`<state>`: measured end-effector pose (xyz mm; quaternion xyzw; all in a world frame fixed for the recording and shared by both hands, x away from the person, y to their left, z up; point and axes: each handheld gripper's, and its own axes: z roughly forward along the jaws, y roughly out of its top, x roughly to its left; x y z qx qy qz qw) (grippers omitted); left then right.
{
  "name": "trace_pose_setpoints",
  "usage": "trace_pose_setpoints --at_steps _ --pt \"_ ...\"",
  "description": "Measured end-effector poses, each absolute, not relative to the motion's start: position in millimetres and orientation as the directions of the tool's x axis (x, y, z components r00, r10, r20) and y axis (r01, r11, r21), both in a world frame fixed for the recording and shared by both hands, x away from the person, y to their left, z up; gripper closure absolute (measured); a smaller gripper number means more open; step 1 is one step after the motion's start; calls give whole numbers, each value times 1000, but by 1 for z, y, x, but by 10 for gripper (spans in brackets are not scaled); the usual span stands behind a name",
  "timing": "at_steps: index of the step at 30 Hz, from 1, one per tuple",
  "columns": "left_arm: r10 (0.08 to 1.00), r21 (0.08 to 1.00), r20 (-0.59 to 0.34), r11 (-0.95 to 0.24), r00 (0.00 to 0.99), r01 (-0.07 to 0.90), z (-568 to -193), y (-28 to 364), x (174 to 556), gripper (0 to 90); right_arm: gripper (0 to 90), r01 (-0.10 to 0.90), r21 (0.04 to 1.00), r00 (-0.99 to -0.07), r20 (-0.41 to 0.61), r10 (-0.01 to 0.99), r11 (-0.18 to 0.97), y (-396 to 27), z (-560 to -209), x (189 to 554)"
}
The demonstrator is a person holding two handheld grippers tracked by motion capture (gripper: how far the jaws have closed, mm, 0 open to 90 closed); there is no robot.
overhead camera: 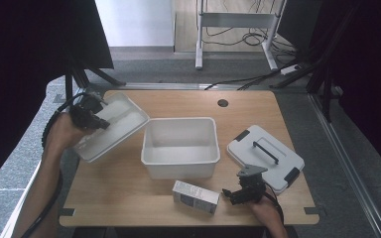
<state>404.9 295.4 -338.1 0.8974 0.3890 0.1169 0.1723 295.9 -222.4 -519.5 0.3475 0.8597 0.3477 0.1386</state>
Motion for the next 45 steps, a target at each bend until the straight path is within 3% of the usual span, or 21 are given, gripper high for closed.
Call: trace_pose_setpoints --at_steps 13,32,45 --pt "777 394 58 -595 627 701 -364 327 393 890 0 500 695 -721 2 693 517 -222 -519 296" --pt "780 370 16 -586 625 721 -452 324 388 890 0 501 695 -720 4 694 516 -222 -520 296" --pt "805 397 9 -547 593 737 -485 325 387 889 0 501 695 -720 4 694 516 -222 -520 296"
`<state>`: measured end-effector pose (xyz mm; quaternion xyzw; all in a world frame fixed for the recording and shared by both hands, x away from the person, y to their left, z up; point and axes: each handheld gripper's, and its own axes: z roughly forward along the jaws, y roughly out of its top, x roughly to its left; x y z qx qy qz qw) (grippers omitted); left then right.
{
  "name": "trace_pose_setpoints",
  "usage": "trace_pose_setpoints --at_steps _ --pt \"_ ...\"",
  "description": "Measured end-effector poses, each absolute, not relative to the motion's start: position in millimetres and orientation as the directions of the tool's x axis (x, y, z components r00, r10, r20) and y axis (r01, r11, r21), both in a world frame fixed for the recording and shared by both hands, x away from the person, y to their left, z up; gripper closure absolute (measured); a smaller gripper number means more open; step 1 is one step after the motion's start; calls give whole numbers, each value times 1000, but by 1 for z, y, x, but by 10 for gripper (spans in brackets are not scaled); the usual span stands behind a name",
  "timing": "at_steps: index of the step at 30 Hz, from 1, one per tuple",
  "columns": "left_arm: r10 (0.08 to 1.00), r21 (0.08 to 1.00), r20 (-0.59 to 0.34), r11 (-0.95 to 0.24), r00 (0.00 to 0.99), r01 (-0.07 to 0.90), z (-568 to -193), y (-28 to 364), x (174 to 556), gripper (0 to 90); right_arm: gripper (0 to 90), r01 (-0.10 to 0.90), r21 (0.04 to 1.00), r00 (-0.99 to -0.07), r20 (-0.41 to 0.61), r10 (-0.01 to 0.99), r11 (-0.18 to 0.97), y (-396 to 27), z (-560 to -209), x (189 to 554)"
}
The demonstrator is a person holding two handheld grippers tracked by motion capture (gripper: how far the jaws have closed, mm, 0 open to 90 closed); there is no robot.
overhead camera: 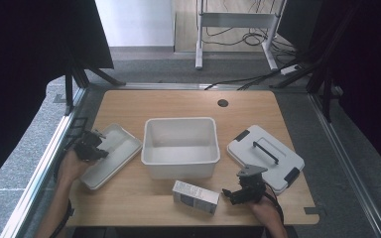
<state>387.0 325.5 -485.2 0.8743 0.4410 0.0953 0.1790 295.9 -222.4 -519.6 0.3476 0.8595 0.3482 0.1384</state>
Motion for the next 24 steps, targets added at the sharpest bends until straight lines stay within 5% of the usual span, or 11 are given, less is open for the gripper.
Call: trace_pose_setpoints --at_steps 4,7,24 --pt "809 416 -6 -532 588 737 -486 327 387 881 0 502 694 -719 5 695 515 -222 -520 296" --pt "814 445 -27 -510 581 736 -481 328 385 794 0 503 694 -719 5 695 515 -222 -519 296" --pt "752 615 -36 -502 658 608 -448 289 350 160 0 504 694 -719 6 695 515 -222 -519 296"
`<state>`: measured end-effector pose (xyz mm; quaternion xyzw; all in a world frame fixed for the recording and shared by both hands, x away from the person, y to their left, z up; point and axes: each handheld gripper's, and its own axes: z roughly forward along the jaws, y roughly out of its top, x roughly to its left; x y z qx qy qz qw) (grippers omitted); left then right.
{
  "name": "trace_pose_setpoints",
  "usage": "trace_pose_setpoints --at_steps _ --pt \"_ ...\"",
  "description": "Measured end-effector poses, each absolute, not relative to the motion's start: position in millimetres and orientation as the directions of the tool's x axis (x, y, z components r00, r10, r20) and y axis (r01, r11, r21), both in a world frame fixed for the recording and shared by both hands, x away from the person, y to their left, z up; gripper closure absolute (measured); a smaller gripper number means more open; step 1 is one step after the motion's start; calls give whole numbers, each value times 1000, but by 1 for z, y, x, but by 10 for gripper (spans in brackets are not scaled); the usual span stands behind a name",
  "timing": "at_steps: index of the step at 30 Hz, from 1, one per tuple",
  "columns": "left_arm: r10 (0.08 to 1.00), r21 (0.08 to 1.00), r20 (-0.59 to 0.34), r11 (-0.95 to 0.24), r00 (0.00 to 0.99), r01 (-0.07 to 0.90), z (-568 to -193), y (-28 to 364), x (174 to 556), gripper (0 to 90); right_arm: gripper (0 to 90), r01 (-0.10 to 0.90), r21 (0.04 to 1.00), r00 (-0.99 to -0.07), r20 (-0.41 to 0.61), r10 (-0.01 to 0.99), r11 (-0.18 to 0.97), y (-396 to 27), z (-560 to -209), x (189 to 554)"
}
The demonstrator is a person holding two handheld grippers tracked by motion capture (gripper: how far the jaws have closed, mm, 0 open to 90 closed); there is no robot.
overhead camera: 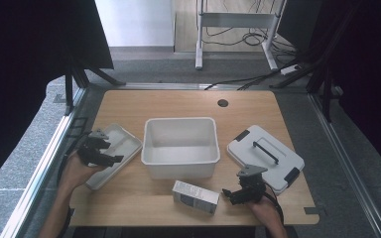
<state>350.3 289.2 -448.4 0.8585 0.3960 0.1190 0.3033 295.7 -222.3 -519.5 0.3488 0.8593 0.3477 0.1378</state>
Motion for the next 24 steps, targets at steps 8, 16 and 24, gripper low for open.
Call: trace_pose_setpoints --at_steps 8,16,24 --pt "694 646 -32 -535 719 544 -445 259 326 41 0 504 694 -718 6 696 515 -222 -520 296" --pt "637 656 -10 -578 771 486 -459 230 305 0 0 504 694 -718 6 696 515 -222 -519 296" --pt "623 667 -12 -578 782 470 -484 214 294 0 0 504 693 -718 6 696 515 -222 -519 296"
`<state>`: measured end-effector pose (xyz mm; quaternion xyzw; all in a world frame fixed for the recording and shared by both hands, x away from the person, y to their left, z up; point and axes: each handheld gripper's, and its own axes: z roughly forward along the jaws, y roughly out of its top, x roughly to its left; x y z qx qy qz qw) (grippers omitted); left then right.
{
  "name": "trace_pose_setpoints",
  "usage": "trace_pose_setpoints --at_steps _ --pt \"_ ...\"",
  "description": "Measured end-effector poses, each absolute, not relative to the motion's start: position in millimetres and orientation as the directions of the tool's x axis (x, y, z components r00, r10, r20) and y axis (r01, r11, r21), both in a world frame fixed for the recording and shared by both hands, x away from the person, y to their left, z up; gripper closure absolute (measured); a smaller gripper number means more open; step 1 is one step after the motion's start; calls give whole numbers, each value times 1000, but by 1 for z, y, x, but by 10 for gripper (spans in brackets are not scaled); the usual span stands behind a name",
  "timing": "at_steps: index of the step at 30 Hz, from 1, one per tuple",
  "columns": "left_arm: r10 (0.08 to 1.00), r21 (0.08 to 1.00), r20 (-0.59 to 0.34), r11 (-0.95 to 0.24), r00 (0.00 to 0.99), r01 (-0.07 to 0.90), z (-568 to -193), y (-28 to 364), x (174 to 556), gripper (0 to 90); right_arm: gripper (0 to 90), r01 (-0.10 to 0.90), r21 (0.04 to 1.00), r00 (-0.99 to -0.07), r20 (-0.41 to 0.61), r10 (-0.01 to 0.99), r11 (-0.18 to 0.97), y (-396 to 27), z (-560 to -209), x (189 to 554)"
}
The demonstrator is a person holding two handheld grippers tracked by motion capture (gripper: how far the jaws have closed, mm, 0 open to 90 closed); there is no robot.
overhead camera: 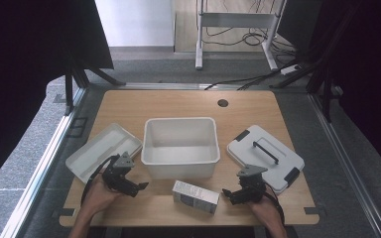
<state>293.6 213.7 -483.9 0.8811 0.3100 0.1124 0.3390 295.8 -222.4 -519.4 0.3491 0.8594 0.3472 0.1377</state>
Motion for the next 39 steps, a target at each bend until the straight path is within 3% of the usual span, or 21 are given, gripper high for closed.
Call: trace_pose_setpoints --at_steps 10,12,25,39 --pt "614 642 0 -605 789 471 -516 201 288 0 0 506 693 -716 5 698 514 -222 -520 296" --pt "616 659 -33 -579 787 480 -522 202 288 0 0 507 691 -716 6 698 515 -222 -520 296" --pt "631 664 -33 -566 775 489 -522 202 287 0 14 514 667 -731 11 682 539 -224 -513 290" --pt "641 665 -36 -558 767 497 -522 202 286 0 23 479 614 -810 33 586 627 -221 -495 262"
